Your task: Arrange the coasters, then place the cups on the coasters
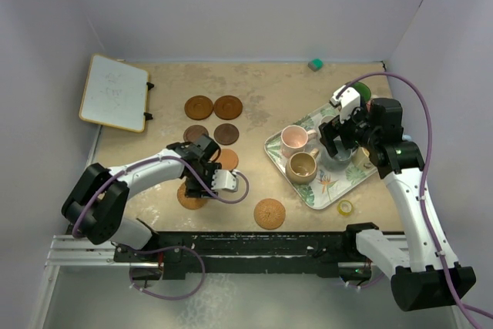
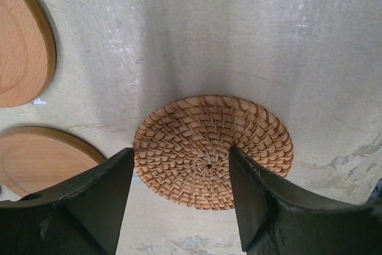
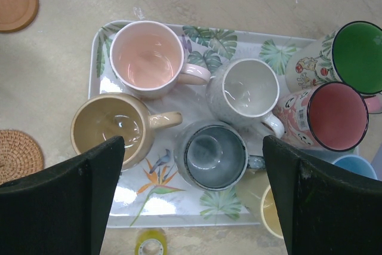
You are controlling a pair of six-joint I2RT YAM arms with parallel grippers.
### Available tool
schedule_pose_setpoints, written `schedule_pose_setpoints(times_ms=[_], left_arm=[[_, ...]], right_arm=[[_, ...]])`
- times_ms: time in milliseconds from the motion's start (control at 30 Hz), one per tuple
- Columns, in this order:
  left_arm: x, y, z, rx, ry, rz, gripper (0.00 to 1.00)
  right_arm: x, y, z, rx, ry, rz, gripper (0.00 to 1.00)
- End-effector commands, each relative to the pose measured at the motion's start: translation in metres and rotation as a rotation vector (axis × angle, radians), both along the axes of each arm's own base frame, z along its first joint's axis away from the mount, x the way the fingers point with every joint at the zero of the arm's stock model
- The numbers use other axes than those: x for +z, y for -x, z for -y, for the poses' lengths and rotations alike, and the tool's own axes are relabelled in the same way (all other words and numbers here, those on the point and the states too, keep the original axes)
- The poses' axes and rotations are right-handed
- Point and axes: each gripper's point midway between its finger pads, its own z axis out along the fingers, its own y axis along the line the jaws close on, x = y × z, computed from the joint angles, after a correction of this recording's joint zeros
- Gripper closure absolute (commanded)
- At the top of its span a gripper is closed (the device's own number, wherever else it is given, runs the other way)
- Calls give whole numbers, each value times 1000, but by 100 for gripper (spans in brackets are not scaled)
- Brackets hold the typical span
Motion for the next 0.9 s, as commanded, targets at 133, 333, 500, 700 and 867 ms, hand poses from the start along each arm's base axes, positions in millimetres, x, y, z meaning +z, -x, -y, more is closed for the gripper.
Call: schedule_pose_setpoints(times_ms=[133,333,500,700,867], left_arm=[[-5,-3,-31,-14,-108,7,39],[1,-5,-27,-6,-91,8,39],[30,-16,-3,31,27,40,38],[62,-22,35,63,209,39,32],[76,-23,70,23,293,73,31]], right_arm=[[6,-3,2,1,8,28,0],[6,-4,2,2,9,28,0],[6,-4,2,1,8,28,0],[6,-3,4,-3,8,32,0],[5,-5,5,-11,12,28,0]])
